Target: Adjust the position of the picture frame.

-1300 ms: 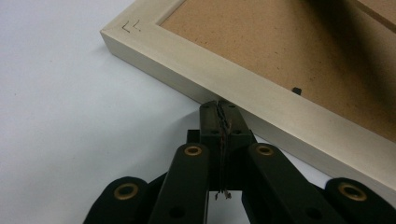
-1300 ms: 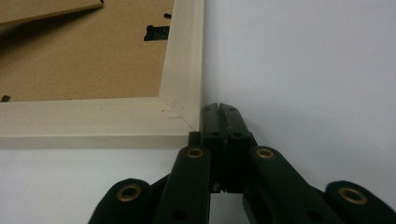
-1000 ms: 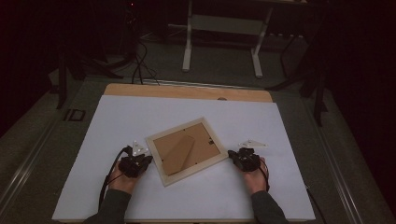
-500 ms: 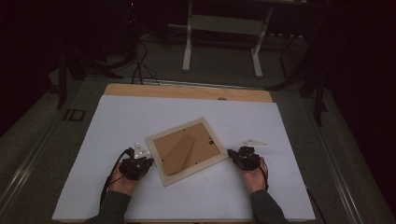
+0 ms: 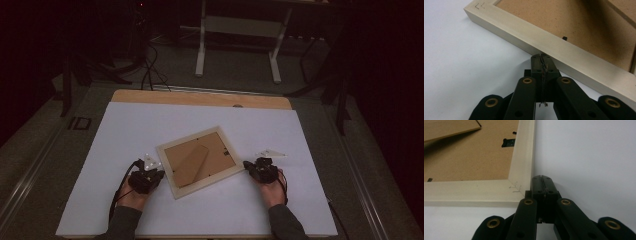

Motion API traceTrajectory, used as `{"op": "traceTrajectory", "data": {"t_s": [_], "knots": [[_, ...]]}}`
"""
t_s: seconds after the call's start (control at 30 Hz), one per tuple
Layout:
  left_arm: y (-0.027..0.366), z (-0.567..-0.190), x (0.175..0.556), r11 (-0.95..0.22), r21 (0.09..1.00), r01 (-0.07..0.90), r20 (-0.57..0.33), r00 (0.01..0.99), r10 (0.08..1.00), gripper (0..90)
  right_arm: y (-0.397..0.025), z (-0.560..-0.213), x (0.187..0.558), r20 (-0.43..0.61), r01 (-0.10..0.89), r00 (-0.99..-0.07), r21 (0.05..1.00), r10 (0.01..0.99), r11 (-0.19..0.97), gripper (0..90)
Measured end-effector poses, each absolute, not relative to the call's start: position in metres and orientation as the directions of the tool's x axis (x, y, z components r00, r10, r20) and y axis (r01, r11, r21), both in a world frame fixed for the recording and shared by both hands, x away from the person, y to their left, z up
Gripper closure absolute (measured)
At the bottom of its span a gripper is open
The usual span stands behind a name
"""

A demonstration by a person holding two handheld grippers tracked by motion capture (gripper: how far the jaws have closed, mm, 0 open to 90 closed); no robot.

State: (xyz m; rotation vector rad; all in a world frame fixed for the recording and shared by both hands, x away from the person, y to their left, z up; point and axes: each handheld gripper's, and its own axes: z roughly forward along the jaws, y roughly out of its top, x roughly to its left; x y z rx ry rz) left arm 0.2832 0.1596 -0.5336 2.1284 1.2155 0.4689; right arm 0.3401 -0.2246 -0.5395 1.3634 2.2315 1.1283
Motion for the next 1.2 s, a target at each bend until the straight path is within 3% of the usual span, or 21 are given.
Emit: {"op": "traceTrajectory", "data": {"t_s": [1.2], "knots": [[0.148, -0.535, 0.304, -0.329, 0.692, 0.642, 0.003, 0.453, 0.891, 90.0, -0.231, -0.538, 0.328, 0.164, 0.644, -0.502, 0.727, 0.849, 0.240, 90.0]]}}
